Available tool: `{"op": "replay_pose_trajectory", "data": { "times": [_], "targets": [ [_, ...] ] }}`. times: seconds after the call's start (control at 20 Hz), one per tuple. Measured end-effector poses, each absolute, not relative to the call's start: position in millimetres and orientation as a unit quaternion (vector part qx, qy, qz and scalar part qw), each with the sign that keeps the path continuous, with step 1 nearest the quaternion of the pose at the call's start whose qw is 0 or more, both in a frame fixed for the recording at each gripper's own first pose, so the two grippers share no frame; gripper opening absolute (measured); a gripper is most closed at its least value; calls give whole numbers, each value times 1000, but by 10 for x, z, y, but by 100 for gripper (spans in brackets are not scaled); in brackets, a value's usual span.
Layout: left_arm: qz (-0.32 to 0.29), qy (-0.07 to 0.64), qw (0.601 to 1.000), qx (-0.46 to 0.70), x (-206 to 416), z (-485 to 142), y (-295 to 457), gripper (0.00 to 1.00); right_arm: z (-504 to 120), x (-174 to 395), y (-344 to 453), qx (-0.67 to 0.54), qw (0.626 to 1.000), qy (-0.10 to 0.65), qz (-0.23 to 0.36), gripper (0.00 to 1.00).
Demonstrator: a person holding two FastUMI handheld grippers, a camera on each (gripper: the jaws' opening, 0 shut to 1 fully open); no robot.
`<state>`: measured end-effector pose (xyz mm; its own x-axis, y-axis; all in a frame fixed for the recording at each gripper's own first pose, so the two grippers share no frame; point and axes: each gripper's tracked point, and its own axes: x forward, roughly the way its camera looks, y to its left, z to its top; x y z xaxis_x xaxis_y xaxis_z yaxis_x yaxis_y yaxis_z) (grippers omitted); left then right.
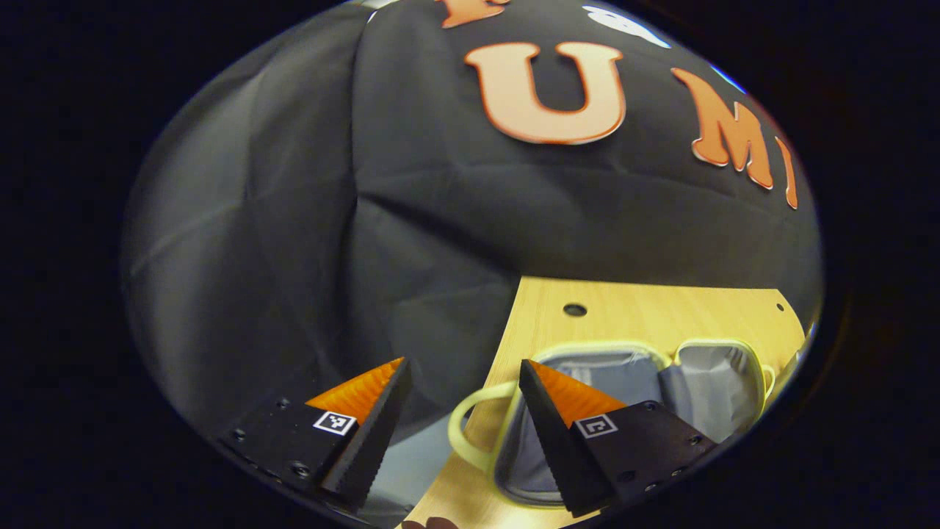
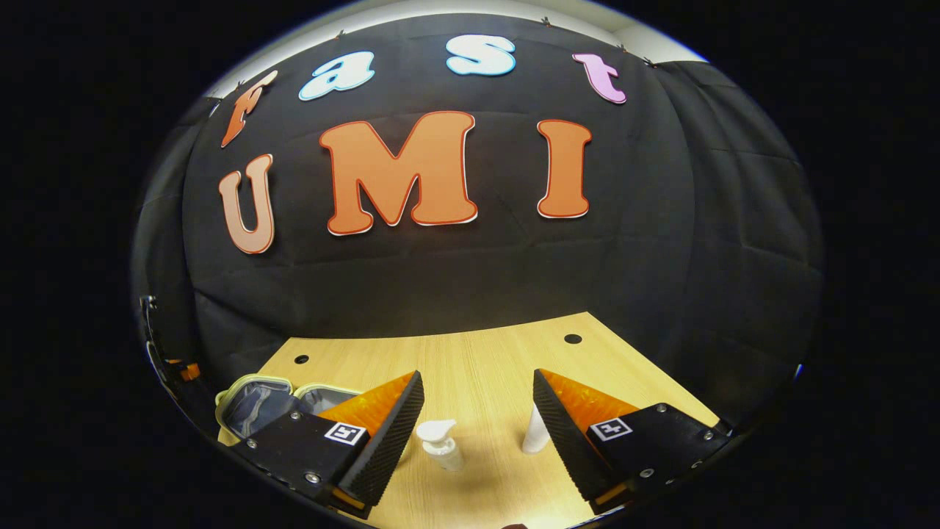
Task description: First open the suitcase, pack the skin care products into it, and then close the suitcase.
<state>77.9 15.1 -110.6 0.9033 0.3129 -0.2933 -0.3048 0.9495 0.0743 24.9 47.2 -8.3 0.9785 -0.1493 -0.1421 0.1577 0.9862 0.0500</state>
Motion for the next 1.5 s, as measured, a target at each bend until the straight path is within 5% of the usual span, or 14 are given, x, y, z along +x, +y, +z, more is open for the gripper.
{"op": "replay_pose_trajectory", "data": {
  "times": [0.25,0.55,1.5],
  "targets": [
    [119,54,991,11,723,-201,-1158,92,-257,392,208,27,995,76,-59,95],
    [64,27,997,15,732,-11,-2699,92,-405,440,-181,-2,996,69,-55,95],
    [-138,135,981,34,341,-1715,-5708,93,-1054,308,-779,-14,993,110,-45,95]
  ]
}}
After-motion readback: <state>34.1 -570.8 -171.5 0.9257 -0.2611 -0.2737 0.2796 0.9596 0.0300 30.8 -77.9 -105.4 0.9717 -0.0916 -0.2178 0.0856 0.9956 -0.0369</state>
